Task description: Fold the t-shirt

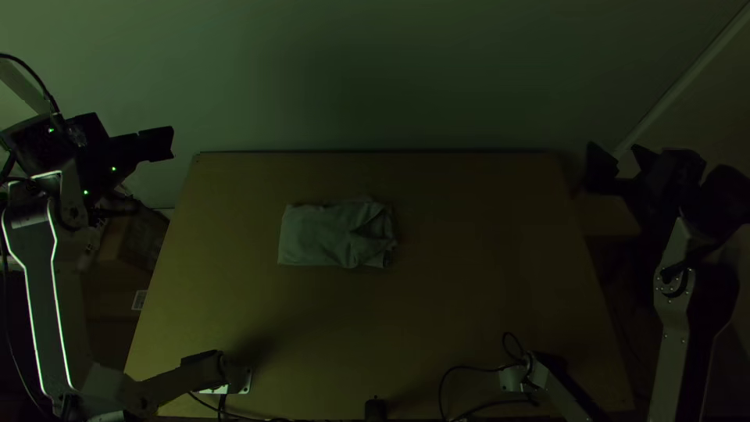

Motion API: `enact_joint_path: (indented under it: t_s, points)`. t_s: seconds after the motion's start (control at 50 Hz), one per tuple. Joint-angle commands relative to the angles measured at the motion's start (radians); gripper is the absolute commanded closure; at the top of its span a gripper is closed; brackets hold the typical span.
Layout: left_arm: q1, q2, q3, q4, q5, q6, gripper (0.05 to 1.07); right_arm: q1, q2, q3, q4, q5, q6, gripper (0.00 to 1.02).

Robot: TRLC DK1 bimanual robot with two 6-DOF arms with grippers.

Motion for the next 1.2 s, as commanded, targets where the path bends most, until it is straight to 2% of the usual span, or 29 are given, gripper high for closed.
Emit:
enact_joint_path:
  t_s: [0.0, 0.12, 0.26, 0.32, 0.56, 0.9, 1.18]
  points:
    - [0.037, -0.109, -0.126, 0.083, -0.015, 0.016, 0.1, -0.016, -0.063, -0.082, 0.065, 0.005, -0.046, 0.03]
    - [0.088, -0.216, -0.299, 0.233, -0.033, 0.016, 0.1, -0.02, -0.126, -0.145, 0.108, 0.008, -0.059, 0.03]
    - [0.142, -0.324, -0.496, 0.373, -0.035, 0.026, 0.1, -0.019, -0.213, -0.266, 0.227, 0.03, -0.09, 0.03]
    - [0.154, -0.382, -0.606, 0.486, -0.048, 0.042, 0.1, -0.019, -0.258, -0.333, 0.286, 0.042, -0.095, 0.03]
    - [0.183, -0.575, -0.954, 0.781, -0.065, 0.069, 0.1, -0.011, -0.482, -0.628, 0.503, 0.045, -0.197, 0.03]
    - [0.177, -0.841, -1.363, 1.003, -0.065, 0.074, 0.1, -0.019, -0.721, -1.033, 0.722, 0.058, -0.22, 0.03]
    - [0.136, -1.085, -1.553, 0.982, -0.065, 0.032, 0.1, -0.019, -0.923, -1.301, 0.757, 0.068, -0.248, 0.03]
